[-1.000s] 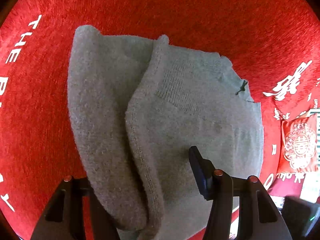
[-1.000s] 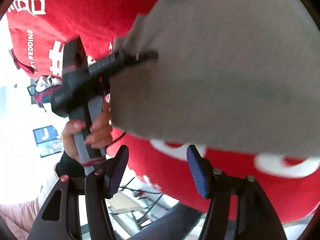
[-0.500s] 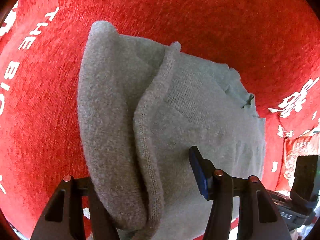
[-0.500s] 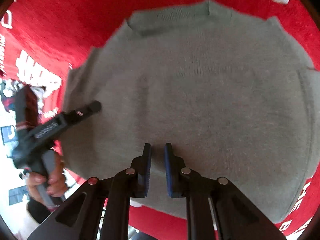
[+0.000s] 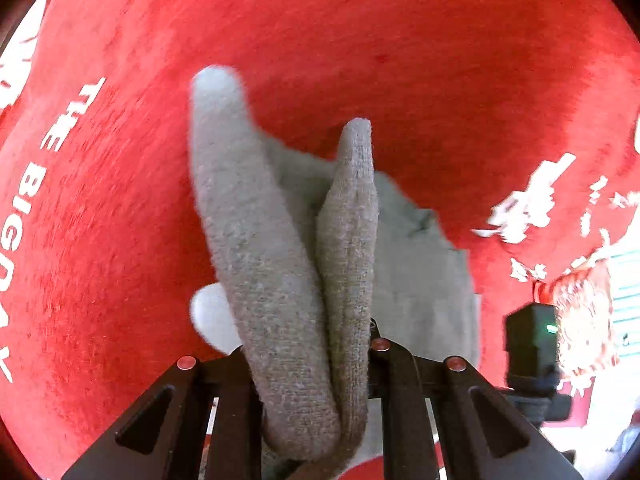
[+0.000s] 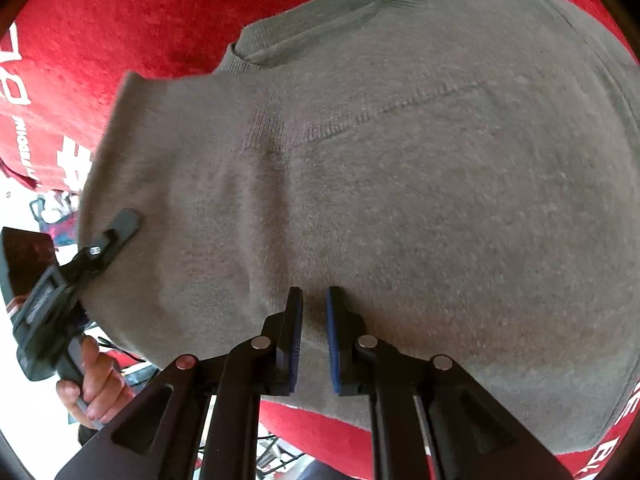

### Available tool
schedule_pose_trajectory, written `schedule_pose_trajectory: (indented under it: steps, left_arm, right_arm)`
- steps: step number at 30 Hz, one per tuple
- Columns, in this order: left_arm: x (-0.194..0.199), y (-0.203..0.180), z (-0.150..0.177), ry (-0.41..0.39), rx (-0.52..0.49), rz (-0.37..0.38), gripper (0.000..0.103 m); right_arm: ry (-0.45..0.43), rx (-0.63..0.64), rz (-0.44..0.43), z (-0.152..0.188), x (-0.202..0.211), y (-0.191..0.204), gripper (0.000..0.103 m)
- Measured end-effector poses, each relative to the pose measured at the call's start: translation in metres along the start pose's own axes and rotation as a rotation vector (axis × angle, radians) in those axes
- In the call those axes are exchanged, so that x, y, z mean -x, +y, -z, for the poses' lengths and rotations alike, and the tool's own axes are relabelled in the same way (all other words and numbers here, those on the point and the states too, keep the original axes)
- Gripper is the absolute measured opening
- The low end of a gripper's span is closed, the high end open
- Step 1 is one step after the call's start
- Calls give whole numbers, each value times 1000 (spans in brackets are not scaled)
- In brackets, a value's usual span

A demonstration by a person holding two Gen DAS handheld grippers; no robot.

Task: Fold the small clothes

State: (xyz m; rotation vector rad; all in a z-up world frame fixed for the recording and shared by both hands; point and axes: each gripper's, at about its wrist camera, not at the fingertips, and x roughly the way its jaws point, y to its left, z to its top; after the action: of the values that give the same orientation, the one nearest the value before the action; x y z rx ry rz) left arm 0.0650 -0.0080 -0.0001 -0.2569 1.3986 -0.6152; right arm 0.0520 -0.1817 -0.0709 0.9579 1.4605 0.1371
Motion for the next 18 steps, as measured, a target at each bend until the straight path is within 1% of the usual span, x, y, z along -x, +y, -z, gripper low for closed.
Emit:
schedule_pose_trajectory:
  steps: [2,4,7,10,13,15,18]
  left_arm:
    - [7,-15,0,-10,-21,30,17]
    - [9,-34,2,-9,-47,60,17]
    - [2,-68,9,11,-117,69,17]
    - [-15,-97,20,51,-180,71,17]
    - [-46,-126,34,110,-243,44,17]
    - [-64,-147,44,135,-297,21,17]
    - [-84,-175,59,159,-404,-40,17]
  right_arm:
    - [-9,-8,-19,3,10,-9,16]
    - [-34,-22,-55,5,24,-20,17]
    - [-71,-50,-107,8,41,-37,17]
    - [-109,-86,-141,10,55,-59,17]
    - [-136,-132,-176,14,71,-92,17]
    - [-154,-168,-214,15,77,-113,17]
    - [-168,-232,-264,18,84,-146,17]
